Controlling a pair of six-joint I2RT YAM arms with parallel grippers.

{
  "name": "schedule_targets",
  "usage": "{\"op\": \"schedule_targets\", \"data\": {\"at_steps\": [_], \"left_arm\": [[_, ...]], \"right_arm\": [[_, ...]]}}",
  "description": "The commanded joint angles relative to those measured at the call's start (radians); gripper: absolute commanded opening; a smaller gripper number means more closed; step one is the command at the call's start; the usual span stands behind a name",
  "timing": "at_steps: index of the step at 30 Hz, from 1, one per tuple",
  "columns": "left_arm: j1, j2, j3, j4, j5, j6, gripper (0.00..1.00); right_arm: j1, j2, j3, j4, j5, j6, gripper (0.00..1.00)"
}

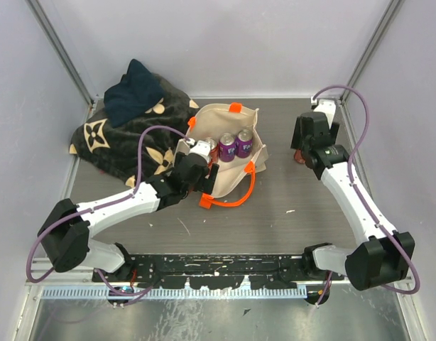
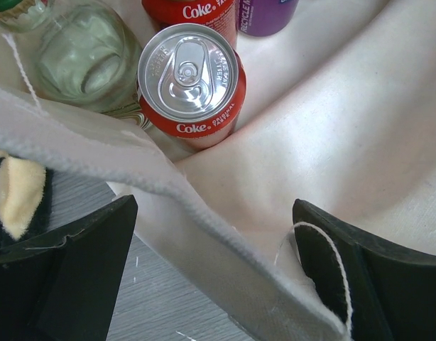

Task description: Take the beverage out of the canvas bag

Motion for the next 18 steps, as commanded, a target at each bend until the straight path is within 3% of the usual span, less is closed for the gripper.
{"op": "schedule_targets", "data": {"at_steps": [1,13,18], "left_arm": [[0.000,0.013,0.028,-0.027,-0.010,0.024,0.98],[-0.001,0.006,0.017,-0.037,-0.004,0.024,0.98],[0.001,0.005,0.022,-0.038,-0.002,0.023,0.98]], "right_arm": [[-0.029,-0.077,-0.051,0.059,-0.074,0.111,0.00],[-0.061,-0.098,-0.344,0.256,-0.176,0.222,0.00],[-0.083,-0.036,-0.362,0.266,-0.206,0.235,0.00]]}}
